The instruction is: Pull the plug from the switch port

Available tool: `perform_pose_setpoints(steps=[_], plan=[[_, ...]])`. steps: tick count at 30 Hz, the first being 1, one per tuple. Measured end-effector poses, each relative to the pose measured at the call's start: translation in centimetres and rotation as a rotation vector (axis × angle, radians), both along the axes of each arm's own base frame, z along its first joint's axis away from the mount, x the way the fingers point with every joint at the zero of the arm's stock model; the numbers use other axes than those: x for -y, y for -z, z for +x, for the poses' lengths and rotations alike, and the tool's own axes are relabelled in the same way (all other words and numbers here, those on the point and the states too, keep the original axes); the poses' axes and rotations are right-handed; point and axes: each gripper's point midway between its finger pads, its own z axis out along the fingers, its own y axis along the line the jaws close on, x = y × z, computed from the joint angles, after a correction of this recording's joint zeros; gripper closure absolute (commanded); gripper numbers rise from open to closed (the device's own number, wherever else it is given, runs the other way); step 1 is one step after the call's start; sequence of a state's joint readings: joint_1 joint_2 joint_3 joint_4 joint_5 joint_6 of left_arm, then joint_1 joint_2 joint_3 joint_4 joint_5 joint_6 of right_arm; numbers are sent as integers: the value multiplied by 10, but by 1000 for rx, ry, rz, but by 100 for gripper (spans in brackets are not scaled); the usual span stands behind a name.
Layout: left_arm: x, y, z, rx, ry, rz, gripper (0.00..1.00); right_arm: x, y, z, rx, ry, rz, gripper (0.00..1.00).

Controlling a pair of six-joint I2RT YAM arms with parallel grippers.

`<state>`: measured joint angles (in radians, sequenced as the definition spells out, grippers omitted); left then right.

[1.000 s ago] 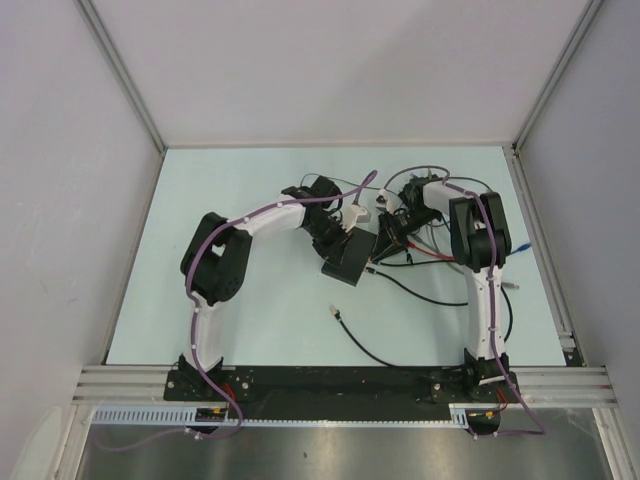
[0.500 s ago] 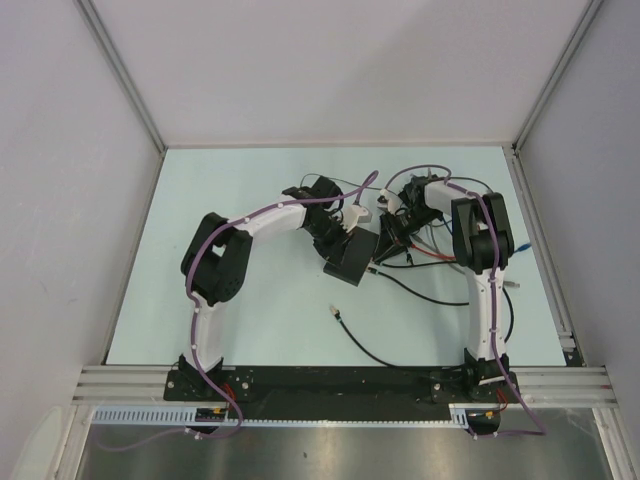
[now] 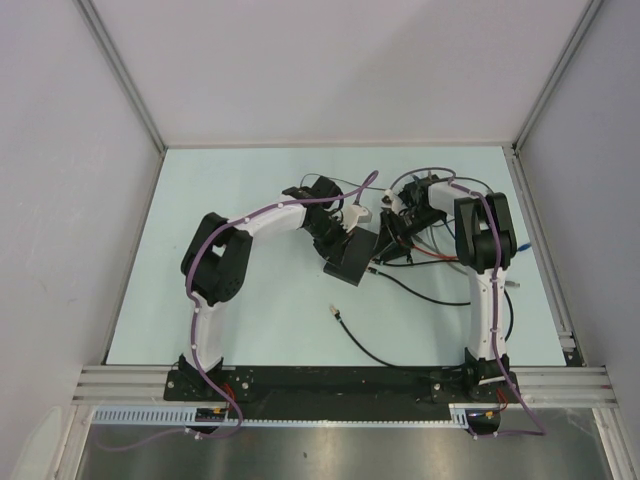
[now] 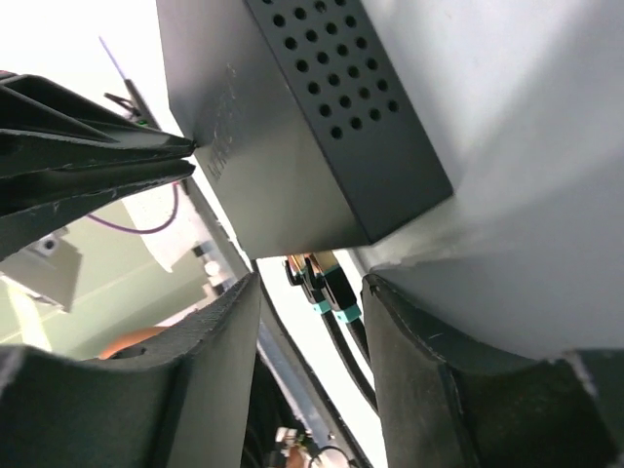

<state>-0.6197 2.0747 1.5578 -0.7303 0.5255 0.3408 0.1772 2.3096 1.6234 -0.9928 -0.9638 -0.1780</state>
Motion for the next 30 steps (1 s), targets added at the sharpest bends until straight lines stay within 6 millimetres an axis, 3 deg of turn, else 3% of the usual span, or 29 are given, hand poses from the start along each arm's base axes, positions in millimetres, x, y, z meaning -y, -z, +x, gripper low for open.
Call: perform_pose_setpoints(steps=[18,27,30], plan=[[0,0,0,-1,0,0,81,-1,4,-4,-61,38,70,54],[0,0,0,-1,0,0,81,-2,6,-5,-70,40,78,67],[0,0,0,-1,0,0,81,-2,9,-5,-78,41,77,65]])
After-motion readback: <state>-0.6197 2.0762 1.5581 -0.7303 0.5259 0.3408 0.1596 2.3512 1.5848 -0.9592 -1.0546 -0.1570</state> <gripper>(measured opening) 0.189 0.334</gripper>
